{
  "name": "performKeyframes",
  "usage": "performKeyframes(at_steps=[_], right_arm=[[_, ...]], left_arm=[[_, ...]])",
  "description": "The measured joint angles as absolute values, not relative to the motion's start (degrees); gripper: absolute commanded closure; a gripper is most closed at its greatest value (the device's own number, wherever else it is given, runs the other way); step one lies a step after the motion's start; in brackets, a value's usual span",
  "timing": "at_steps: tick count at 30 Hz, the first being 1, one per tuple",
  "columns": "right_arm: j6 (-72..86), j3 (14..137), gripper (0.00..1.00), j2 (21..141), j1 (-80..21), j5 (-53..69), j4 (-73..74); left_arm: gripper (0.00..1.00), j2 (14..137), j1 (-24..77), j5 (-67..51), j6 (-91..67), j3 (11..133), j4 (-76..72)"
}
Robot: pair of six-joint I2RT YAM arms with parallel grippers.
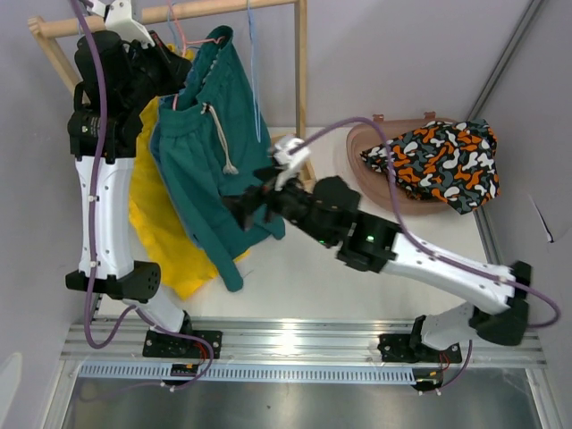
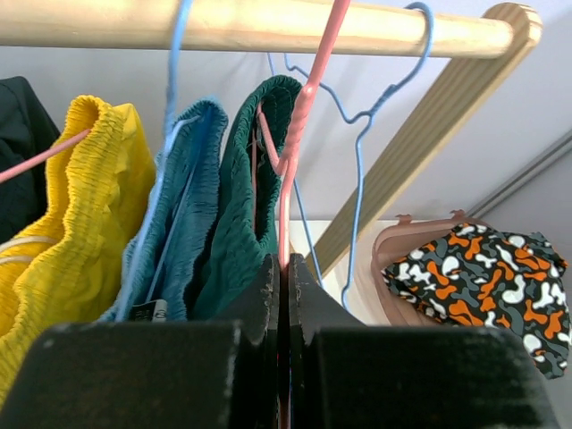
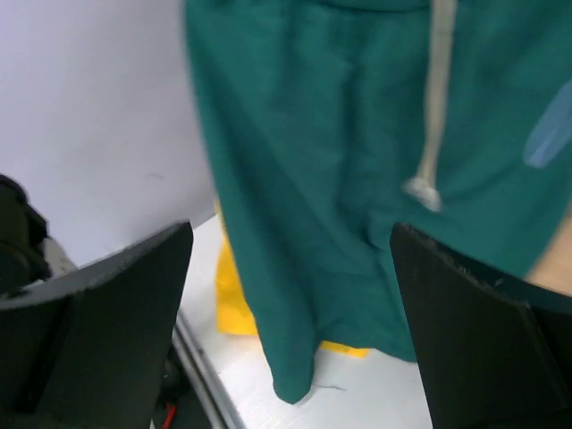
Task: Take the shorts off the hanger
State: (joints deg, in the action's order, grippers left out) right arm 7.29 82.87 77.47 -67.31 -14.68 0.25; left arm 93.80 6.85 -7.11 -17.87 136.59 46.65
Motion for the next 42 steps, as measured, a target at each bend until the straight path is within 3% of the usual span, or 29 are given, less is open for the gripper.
performKeyframes(at_steps=[8,14,15,18,23,33,37,42], right_arm=[[4.49,105.89,0.01,103.92,-70.57,-16.73,1.17],[4.71,112.95,0.03,113.56,-71.48,-19.03,2.98],[4.86,113.49,0.34,114.41,-71.64,-19.53,2.96],[4.62,114.67,1.0,115.92,-71.94,-22.09,2.92],[5.26,111.31,1.0,114.39,-73.12,-25.82,1.39],[14.76,72.16,1.0,96.97,-92.23,-43.13,-4.97],[18.37,69.06,1.0,97.91,-93.38,-46.15,-2.9],[17.69,70.0,1.0,98.7,-86.46,-44.23,-3.68]], left_arm=[[1.0,93.21,7.99,-7.07,-18.0,136.33,46.87],[1.0,90.63,7.99,-6.81,-17.96,133.6,46.87],[1.0,90.02,7.99,-6.79,-17.93,132.84,46.85],[1.0,88.33,7.97,-6.63,-17.74,131.22,46.87],[1.0,87.33,7.62,-6.33,-17.5,131.04,47.4],[1.0,89.58,7.01,-6.57,-17.47,135.46,56.45],[1.0,89.73,7.16,-7.81,-17.5,135.44,60.77],[1.0,87.57,6.98,-8.8,-17.56,132.07,57.08]])
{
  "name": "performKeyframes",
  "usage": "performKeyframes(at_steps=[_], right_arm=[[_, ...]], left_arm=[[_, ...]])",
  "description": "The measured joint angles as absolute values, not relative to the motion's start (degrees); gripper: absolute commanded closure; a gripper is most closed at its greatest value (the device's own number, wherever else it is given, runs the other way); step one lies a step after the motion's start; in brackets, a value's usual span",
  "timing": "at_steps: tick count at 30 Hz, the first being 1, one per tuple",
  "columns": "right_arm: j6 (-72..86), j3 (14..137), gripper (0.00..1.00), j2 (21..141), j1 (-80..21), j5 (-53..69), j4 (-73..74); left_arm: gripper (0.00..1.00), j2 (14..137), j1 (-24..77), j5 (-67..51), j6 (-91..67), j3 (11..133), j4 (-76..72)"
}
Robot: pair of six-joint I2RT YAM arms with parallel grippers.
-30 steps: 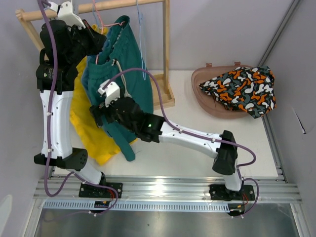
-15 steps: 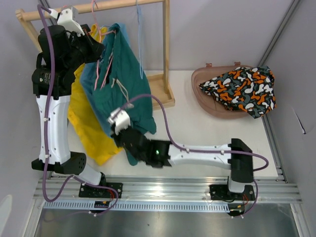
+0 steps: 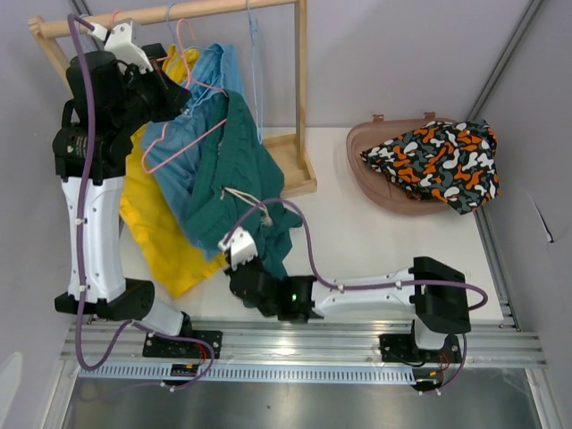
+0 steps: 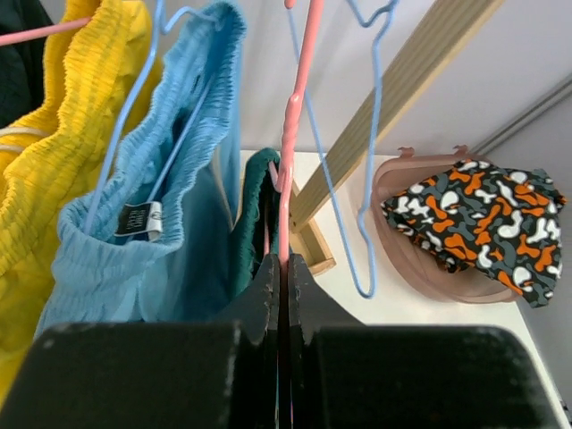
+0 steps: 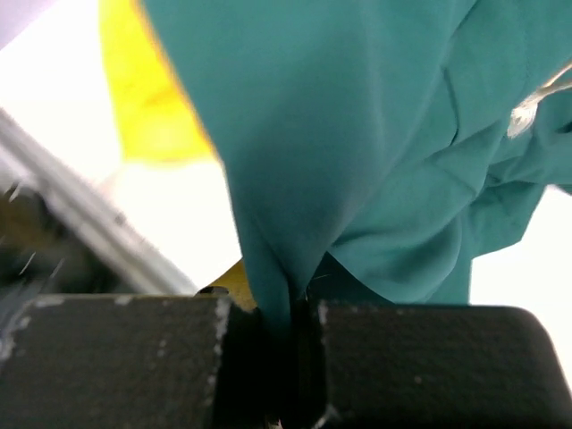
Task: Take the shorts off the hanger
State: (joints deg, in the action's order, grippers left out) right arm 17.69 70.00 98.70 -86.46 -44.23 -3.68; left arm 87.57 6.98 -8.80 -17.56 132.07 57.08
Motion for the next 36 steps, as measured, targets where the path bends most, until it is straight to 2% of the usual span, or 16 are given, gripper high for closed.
performKeyframes(at_steps=[6,11,14,19,21,23,24,26,29,33,36], right_arm=[[14.7,78.83,1.0,101.34,-68.6,-36.6,-3.49],[14.46,88.97,1.0,101.95,-54.78,-31.7,-0.71],[14.74,85.89,1.0,98.15,-54.72,-30.61,-0.36],[14.96,70.98,1.0,85.71,-62.22,-32.05,4.03],[14.94,70.28,1.0,82.78,-60.05,-31.09,7.16],[14.94,72.47,1.0,81.25,-52.18,-28.82,9.52],[14.83,74.83,1.0,81.19,-49.01,-27.16,10.72],[14.33,81.87,1.0,82.48,-35.18,-24.51,12.69],[13.5,96.31,1.0,87.66,-22.04,-20.49,15.16],[13.04,118.74,1.0,98.04,-11.31,-15.46,17.23],[13.04,125.14,1.0,101.89,-7.27,-14.06,18.11]], left_arm=[[1.0,77.12,6.96,-10.0,-18.28,122.39,54.85],[1.0,70.46,7.22,-10.59,-18.52,119.68,53.39],[1.0,69.47,7.22,-9.89,-18.41,119.9,52.27],[1.0,73.97,7.27,-7.11,-17.96,123.07,51.11],[1.0,76.38,7.27,-6.24,-18.0,123.5,50.3],[1.0,78.37,7.27,-5.91,-18.04,123.33,50.06],[1.0,78.94,7.33,-5.82,-18.06,122.8,49.65],[1.0,79.31,7.44,-5.61,-18.04,121.47,49.06],[1.0,79.37,7.66,-5.19,-17.93,120.75,48.6],[1.0,79.4,7.77,-4.45,-17.5,120.73,47.66],[1.0,79.7,7.77,-4.16,-17.43,120.73,47.22]])
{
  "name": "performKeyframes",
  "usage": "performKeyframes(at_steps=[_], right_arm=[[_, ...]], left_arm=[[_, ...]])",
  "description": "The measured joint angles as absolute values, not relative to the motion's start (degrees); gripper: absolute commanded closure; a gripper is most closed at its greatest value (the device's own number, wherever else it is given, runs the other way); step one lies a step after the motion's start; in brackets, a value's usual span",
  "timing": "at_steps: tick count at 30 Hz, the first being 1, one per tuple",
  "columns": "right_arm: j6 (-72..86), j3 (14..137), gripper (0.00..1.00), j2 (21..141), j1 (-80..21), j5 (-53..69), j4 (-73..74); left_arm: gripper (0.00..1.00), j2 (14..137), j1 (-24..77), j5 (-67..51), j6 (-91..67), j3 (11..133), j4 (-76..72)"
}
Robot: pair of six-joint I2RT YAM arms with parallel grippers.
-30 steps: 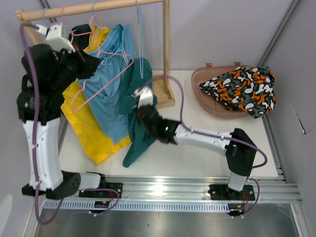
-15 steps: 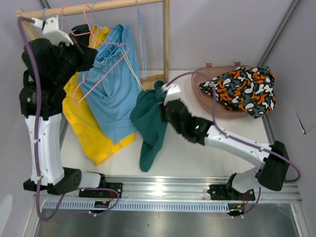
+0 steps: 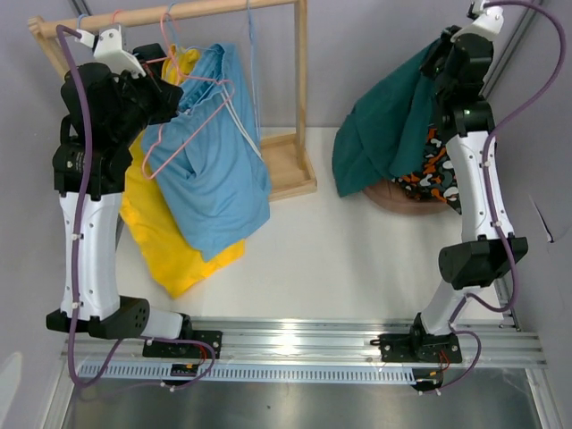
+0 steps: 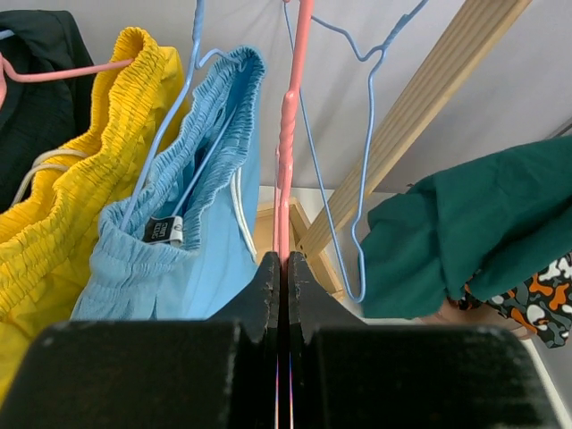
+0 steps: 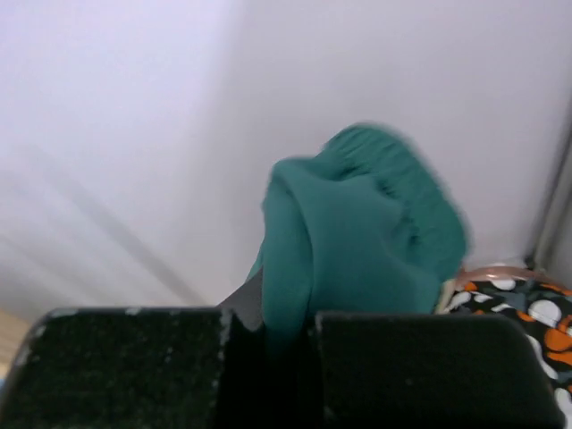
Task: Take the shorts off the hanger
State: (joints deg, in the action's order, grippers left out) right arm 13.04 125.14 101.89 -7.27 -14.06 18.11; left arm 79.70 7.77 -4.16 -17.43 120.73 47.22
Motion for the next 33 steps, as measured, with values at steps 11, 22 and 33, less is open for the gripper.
performKeyframes(at_steps=[11,22,33], right_arm=[[16.34,82.43,0.01,94.02,-6.28,-17.34,11.79],[23.14,59.4,0.01,82.7,-6.9,-15.4,10.81],[23.51,55.22,0.0,77.58,-12.84,-14.92,8.12]], left_arm=[[1.0,85.38,8.69,-3.62,-17.3,123.57,45.04],[1.0,96.47,13.56,0.47,-15.42,133.4,46.39],[1.0,98.15,17.5,3.44,-15.55,138.34,44.77]])
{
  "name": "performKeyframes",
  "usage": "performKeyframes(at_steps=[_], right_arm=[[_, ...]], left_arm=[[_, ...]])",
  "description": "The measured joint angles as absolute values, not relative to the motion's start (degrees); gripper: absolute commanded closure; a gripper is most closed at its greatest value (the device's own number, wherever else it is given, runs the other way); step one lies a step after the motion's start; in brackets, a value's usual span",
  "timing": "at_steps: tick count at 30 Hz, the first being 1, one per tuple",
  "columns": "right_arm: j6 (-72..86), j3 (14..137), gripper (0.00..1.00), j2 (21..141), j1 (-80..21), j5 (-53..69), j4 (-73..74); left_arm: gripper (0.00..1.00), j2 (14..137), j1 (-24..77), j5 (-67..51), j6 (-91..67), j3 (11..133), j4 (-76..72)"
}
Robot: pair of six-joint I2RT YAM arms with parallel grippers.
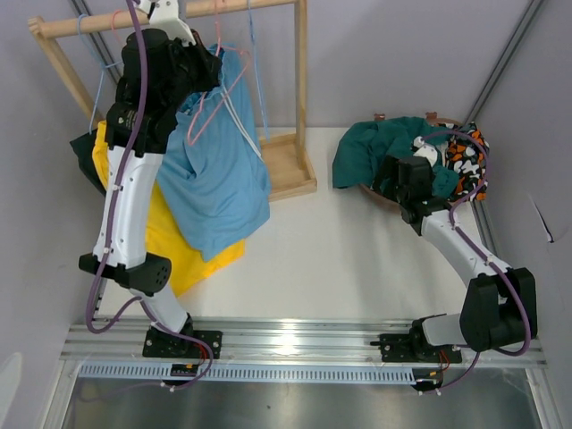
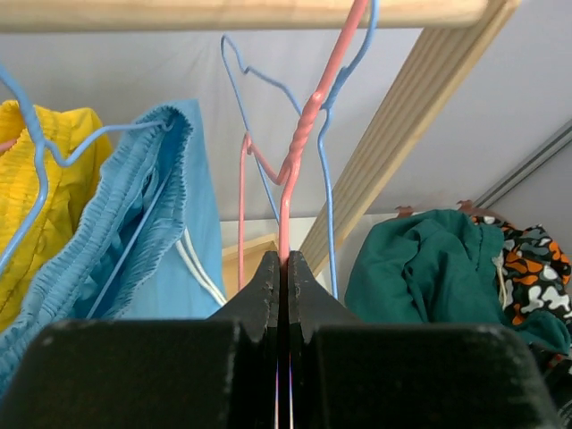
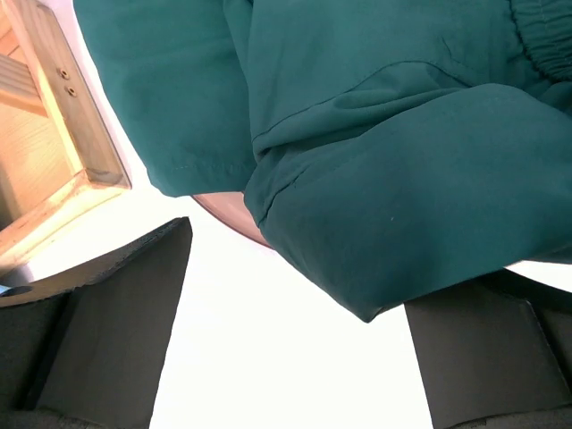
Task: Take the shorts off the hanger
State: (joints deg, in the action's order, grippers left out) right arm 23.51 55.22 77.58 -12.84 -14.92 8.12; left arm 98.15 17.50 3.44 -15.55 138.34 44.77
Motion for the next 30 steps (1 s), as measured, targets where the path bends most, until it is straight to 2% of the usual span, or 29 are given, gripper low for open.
performKeyframes(at_steps=[5,17,22,25,26,27,29,30], right_arm=[[23.49,55.18,0.01,77.78,-13.58,-15.03,8.03],[22.7,52.66,0.01,77.32,-14.83,-15.18,8.1],[22.48,50.78,0.0,76.27,-15.33,-15.42,7.77],[22.5,49.87,0.01,76.18,-16.19,-15.79,7.18],[22.5,49.58,0.0,76.18,-16.56,-15.9,6.94],[22.52,49.47,0.0,76.2,-16.95,-16.08,6.92],[22.57,49.28,0.01,76.2,-17.72,-16.27,6.61],[22.65,49.17,0.01,76.2,-18.22,-16.51,6.35]], left_arm=[[1.0,99.53,17.67,4.89,-15.62,142.67,43.62],[1.0,105.91,17.23,8.25,-17.15,143.26,38.52],[0.94,107.68,17.23,8.29,-17.96,141.99,39.0],[0.76,106.24,17.23,8.01,-18.06,139.63,38.61],[0.53,105.49,17.23,7.86,-18.02,138.69,38.57],[0.4,104.49,17.23,7.64,-17.74,137.51,38.63],[0.15,102.45,17.17,7.29,-17.8,135.87,38.89],[0.11,101.47,17.17,7.31,-17.65,135.55,39.09]])
